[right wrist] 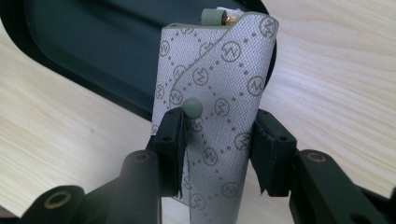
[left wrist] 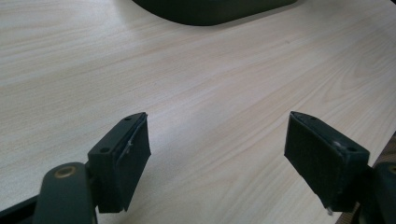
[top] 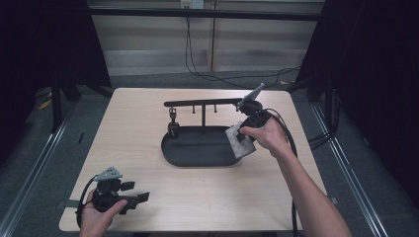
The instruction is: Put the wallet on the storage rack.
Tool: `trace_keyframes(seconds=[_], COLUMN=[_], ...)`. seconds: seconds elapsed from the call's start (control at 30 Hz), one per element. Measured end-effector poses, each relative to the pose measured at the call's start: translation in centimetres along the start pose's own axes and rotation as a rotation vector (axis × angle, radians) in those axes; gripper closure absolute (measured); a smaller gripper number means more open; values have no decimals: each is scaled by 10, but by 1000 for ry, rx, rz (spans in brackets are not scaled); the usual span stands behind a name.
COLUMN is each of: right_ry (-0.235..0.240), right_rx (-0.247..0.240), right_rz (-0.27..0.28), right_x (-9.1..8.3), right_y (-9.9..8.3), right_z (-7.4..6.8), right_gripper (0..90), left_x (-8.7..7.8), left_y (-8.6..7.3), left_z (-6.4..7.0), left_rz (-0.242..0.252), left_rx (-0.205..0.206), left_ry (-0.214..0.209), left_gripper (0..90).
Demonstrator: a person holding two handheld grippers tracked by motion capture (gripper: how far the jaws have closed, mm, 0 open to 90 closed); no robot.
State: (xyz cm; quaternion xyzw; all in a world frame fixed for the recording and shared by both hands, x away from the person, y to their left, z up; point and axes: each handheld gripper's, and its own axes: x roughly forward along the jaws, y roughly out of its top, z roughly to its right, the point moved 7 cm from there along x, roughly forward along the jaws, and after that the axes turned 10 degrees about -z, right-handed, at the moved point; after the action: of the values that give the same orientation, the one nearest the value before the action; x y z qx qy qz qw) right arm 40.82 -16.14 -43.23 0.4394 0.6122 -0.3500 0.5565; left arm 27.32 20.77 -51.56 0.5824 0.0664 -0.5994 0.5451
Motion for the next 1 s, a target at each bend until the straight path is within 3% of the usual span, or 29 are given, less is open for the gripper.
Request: trace_keyframes(seconds=[0.1, 0.3, 0.63, 1.0], right_ry=[26, 63, 118, 167], right_rx=[11, 42, 82, 179], right_rz=[9, 13, 62, 119], right_x=[6, 20, 29, 53], right_y=[1, 4, 10, 12], right_z=[0, 3, 9, 22], right_gripper=[583, 583, 583, 582], left_x=[-1, 0, -1, 0], left_y=[-1, -1, -2, -3], left_z=[-2, -2, -4, -4], left_rz=[-4, -6, -12, -18], left_rx=[0, -7, -7, -5], left_ry=[18, 13, 21, 24], left_gripper=[223, 223, 223, 223])
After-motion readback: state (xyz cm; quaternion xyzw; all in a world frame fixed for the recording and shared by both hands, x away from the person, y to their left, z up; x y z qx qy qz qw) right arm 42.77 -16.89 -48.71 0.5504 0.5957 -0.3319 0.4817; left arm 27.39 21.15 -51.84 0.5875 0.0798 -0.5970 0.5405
